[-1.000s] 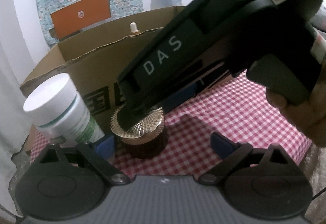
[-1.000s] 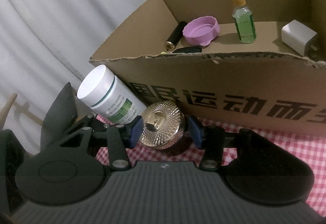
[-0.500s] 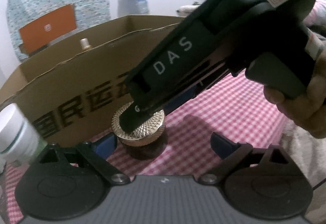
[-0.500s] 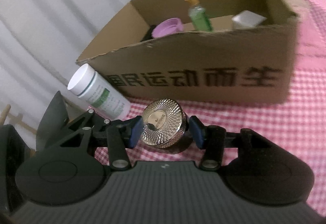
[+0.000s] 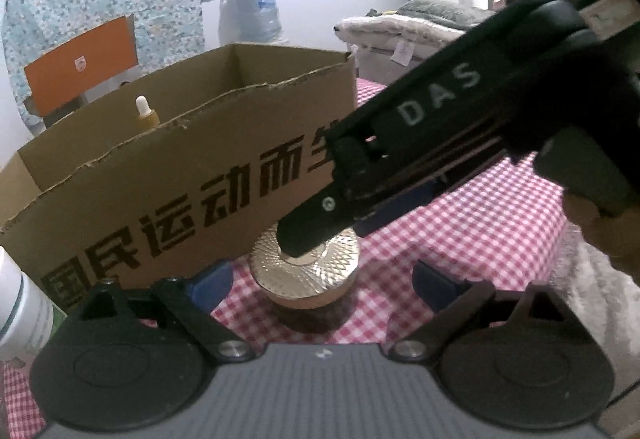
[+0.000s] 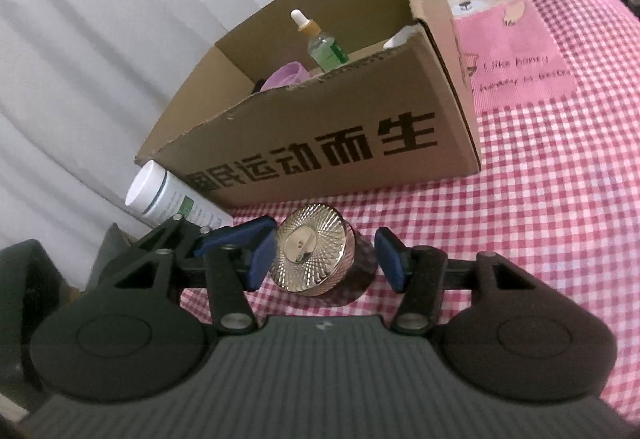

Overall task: Organize rigid objects
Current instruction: 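Lift the gold-lidded jar with the right gripper toward the box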

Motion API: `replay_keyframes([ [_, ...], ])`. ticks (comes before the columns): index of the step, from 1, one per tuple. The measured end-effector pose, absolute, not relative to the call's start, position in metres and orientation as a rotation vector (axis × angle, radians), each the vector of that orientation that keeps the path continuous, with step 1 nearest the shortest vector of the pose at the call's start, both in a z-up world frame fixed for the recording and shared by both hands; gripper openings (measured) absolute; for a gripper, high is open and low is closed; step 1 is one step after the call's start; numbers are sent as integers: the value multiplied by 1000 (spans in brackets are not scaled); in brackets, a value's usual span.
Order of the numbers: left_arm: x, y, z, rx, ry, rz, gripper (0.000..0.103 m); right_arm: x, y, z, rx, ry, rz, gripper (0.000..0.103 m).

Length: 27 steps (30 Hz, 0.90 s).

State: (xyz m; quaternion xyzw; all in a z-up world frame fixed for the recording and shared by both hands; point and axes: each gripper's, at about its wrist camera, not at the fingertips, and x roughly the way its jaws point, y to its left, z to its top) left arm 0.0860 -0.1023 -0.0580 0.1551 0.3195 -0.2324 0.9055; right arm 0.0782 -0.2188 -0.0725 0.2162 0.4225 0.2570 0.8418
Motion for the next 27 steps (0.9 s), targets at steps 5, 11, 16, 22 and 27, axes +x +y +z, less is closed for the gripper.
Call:
replay_keyframes([
  [5, 96, -105, -62, 334, 674, -460, 84, 79, -213, -77, 469, 897, 535, 54],
  [11, 102, -102, -61, 307, 678, -445, 61, 77, -217, -80, 516, 909, 528, 48],
  [16, 105, -98, -59, 265, 689, -446, 58, 75, -218, -79, 548, 916, 530, 45],
  [22, 93, -97, -57, 259, 703, -457, 57, 70, -217, -75, 540, 926, 526, 45],
  [27, 90, -96, -56, 258, 719, -464, 58, 66, -214, -75, 518, 926, 524, 45],
])
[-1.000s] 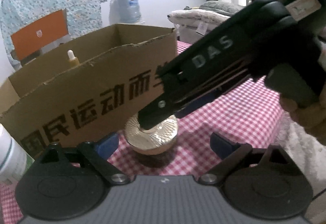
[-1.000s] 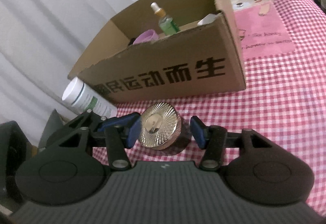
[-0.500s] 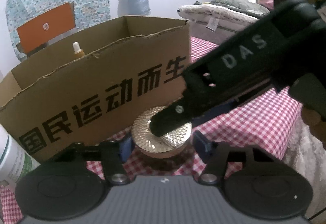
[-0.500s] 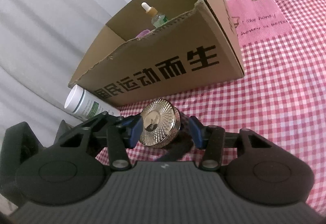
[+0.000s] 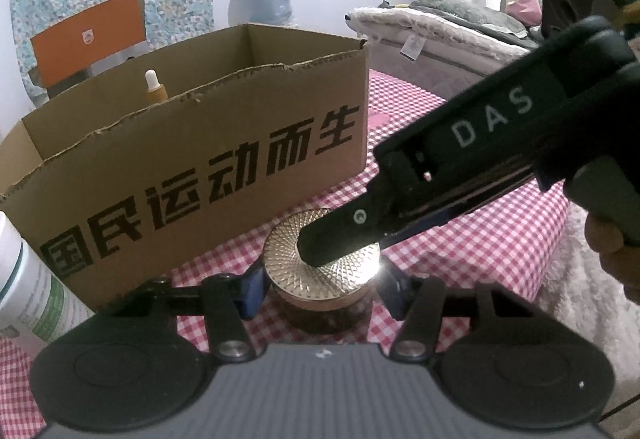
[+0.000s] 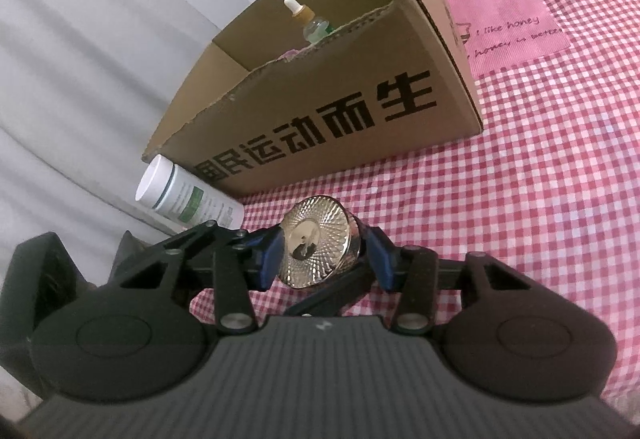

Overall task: Organize rigid objects
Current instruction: 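Lift the gold-lidded jar with the right gripper toward the box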

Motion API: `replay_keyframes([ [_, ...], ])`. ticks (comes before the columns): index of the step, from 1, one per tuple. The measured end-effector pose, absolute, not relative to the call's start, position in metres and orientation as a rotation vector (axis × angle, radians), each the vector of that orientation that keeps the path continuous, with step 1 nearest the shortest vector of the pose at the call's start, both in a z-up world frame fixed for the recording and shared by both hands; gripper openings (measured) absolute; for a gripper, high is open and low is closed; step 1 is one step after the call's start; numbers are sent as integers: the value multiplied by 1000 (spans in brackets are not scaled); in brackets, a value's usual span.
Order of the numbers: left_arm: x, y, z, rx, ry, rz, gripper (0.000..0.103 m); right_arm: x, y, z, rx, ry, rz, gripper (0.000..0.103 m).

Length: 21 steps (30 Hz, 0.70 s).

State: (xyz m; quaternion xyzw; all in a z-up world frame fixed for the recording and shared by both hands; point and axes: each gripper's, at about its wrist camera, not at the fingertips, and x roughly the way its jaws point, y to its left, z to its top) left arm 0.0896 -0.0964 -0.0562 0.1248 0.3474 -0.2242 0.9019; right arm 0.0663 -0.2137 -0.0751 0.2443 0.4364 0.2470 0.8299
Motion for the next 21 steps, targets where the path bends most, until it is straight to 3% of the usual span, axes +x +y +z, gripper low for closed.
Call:
replay_keyframes([
  [21, 96, -101, -57, 240, 712, -455, 57, 70, -212, -78, 518, 912, 513, 45],
])
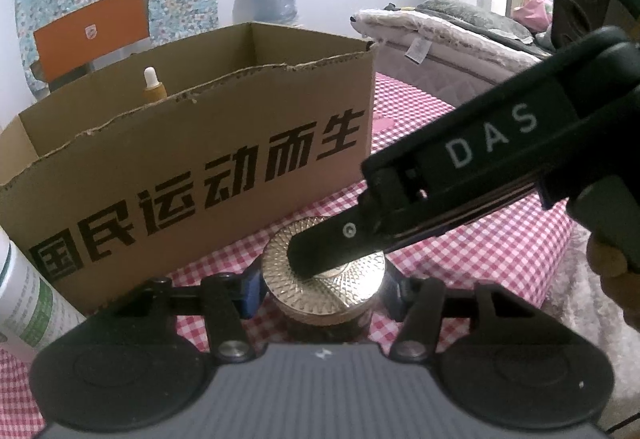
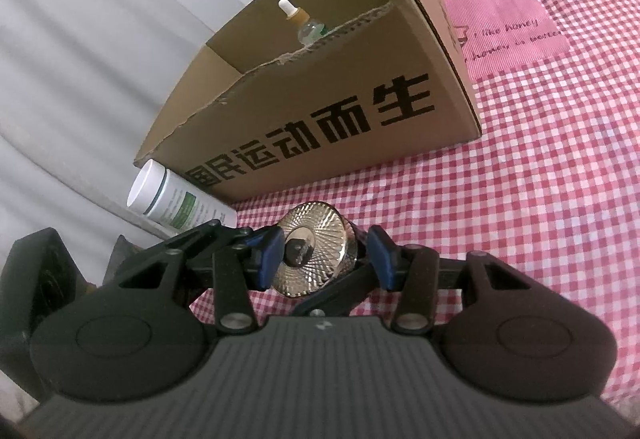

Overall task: Organize rigid objects
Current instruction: 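Lift the gold-lidded jar with the right gripper toward the box, then lower the gold-lidded jar into the box and open the right gripper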

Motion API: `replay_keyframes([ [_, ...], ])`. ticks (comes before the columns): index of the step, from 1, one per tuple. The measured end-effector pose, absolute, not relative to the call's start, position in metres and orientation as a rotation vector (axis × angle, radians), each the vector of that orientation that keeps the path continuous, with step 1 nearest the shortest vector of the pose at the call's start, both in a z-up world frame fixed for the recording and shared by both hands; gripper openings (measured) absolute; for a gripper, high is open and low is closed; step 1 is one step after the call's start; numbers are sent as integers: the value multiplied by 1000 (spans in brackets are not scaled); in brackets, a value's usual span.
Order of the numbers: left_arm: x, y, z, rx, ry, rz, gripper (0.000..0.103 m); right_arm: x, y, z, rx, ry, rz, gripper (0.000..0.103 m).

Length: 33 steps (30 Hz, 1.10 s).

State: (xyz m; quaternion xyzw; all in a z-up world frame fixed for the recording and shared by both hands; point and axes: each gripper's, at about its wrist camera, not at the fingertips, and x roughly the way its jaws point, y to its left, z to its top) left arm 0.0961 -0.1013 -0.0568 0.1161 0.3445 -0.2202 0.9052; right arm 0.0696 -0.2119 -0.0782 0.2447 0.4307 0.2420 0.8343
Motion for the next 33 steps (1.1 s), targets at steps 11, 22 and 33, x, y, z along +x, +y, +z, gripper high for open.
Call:
replay_keyframes([
  [11, 76, -100, -30, 227, 640, -455, 57, 53, -210, -51, 478, 865, 514, 45],
  [22, 86, -77, 54, 187, 450, -369, 57, 66, -188, 45, 331, 682, 607, 46],
  [33, 193, -60, 54, 41, 686, -268, 57, 190, -170, 51, 301, 860, 650, 47],
])
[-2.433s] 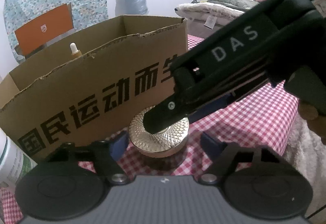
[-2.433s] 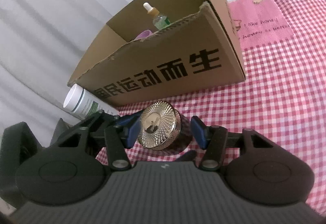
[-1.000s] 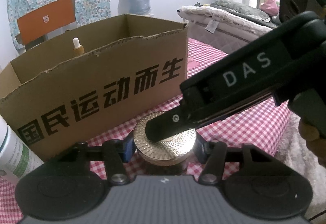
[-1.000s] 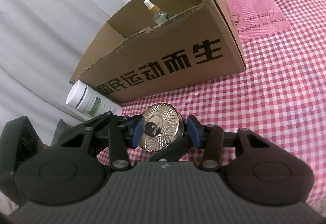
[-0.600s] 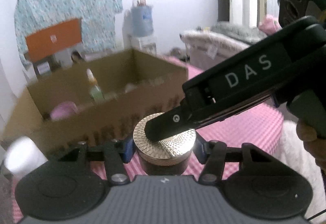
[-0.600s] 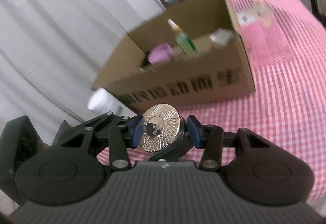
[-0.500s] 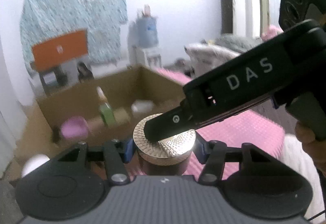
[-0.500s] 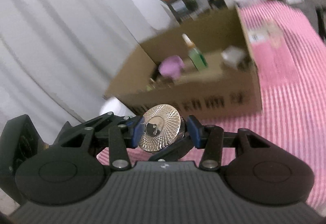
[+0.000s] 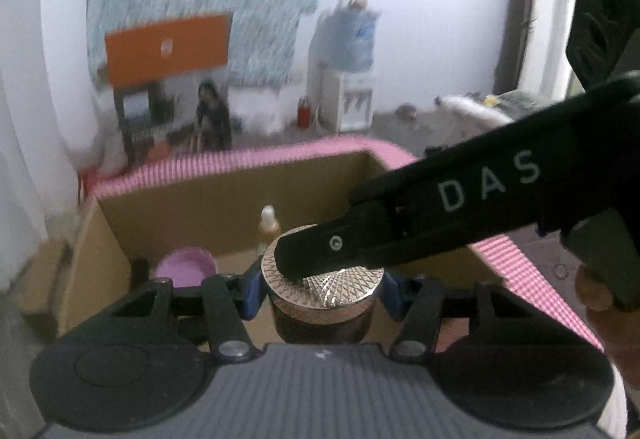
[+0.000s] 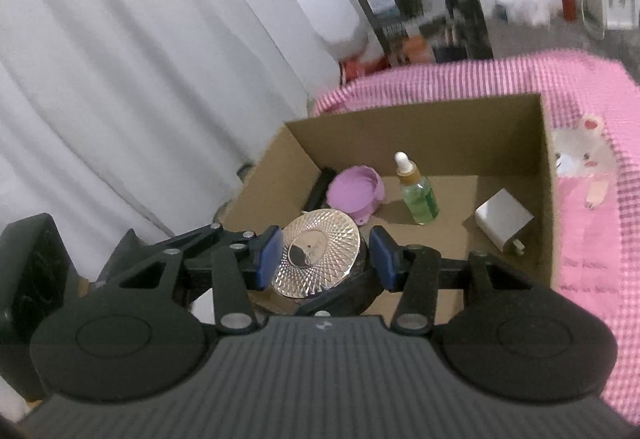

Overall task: Organize rigid objects
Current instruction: 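Lower the gold-lidded jar into the box and open the right gripper, then move the right gripper out of the box to the white supplement jar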

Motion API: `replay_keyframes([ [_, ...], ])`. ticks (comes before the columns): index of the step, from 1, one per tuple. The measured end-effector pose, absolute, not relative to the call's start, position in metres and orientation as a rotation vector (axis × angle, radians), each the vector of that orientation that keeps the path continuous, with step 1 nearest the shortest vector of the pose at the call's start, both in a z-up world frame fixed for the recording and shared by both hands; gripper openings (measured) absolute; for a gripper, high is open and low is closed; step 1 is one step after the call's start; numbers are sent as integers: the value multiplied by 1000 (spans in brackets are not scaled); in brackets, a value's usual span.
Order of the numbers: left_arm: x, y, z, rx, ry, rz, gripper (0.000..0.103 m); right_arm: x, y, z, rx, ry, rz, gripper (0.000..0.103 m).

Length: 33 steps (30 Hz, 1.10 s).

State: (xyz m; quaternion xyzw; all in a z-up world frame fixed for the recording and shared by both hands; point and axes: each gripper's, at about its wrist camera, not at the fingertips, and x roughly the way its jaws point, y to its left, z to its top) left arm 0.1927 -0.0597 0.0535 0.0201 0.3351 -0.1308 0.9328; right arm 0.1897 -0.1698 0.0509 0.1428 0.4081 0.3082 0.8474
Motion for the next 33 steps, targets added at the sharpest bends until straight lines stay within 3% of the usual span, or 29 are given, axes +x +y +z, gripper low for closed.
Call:
replay_keyframes([
  [16, 269, -39, 4, -90, 1011, -205, 58, 281, -150, -22, 317, 1144, 673, 48],
  [26, 267, -37, 12, -122, 982, -213, 66, 289, -145, -30, 324, 1142, 680, 49],
  [33, 239, -45, 39, -105, 872, -256, 82, 264, -162, 8, 351, 1004, 686, 54],
])
